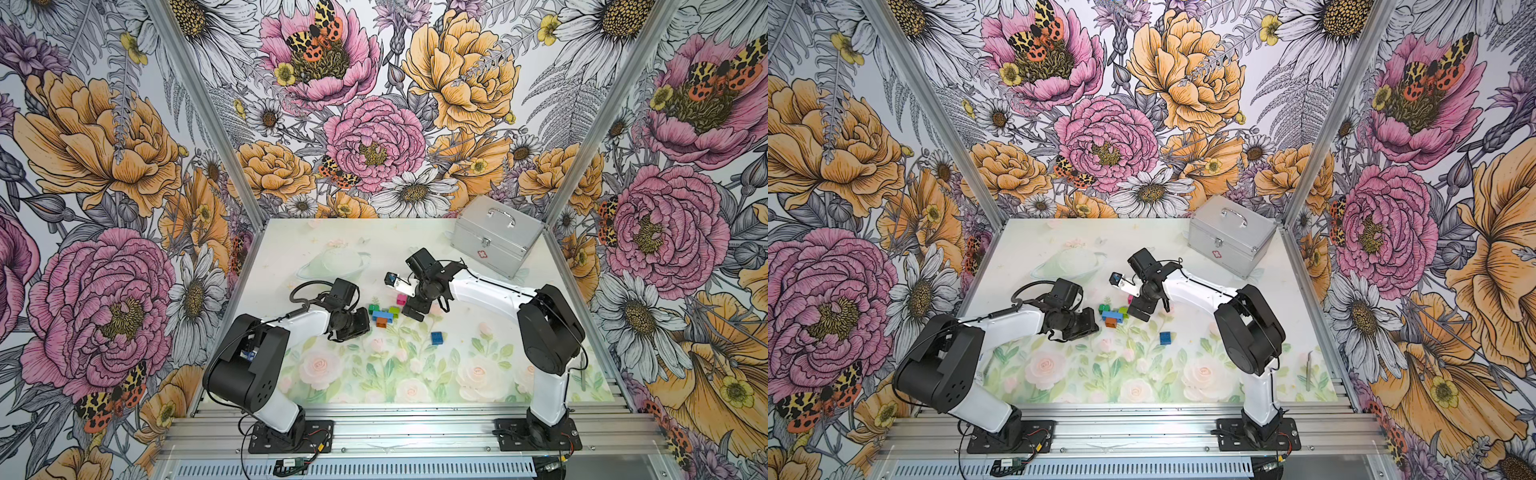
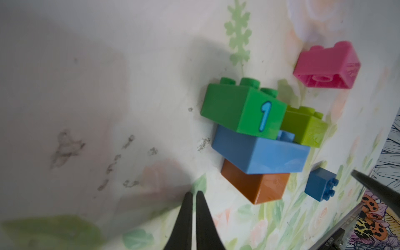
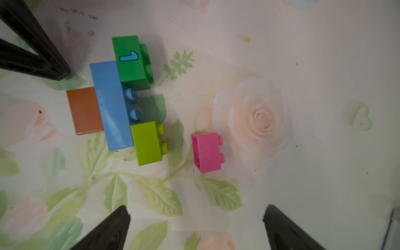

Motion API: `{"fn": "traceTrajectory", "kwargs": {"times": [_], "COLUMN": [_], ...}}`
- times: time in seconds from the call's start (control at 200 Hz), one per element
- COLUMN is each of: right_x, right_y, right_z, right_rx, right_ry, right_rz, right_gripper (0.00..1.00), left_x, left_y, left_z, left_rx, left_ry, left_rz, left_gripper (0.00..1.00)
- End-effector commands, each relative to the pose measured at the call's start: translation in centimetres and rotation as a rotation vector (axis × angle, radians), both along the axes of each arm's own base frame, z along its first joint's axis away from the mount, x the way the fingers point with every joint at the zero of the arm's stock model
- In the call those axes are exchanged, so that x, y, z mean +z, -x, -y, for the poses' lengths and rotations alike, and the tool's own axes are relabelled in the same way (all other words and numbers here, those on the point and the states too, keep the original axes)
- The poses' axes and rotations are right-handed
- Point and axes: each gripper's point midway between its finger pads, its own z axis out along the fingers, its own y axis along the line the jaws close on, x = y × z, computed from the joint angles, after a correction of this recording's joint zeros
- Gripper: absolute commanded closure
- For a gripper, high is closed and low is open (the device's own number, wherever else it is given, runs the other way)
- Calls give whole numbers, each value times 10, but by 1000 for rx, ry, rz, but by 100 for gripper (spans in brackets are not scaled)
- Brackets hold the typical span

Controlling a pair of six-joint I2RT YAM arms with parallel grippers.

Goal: Assemble the letter v with lego
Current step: Assemble the lego brick with the lego brick.

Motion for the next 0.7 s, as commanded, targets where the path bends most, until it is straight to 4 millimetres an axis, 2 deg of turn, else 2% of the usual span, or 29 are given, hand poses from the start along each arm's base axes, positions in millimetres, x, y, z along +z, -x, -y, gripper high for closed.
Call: {"fn": "traceTrajectory", "kwargs": {"times": [0.0, 0.38, 0.695], "right_x": [8, -9, -27], "right_y": [-11, -14, -13], "right_z": [-18, -30, -32], "right_rx": [72, 117, 122], "right_ry": [-44, -47, -20], "right_rz": [32, -1, -27], "right_gripper": [1, 1, 11], "left_x": [4, -3, -4], "left_y": [-12, -21, -26], "left_z": [4, 1, 5], "left_rx": [14, 39, 44], "left_ry": [-8, -41, -31], "left_rz": [19, 13, 12], "left_gripper": [93, 94, 94]}}
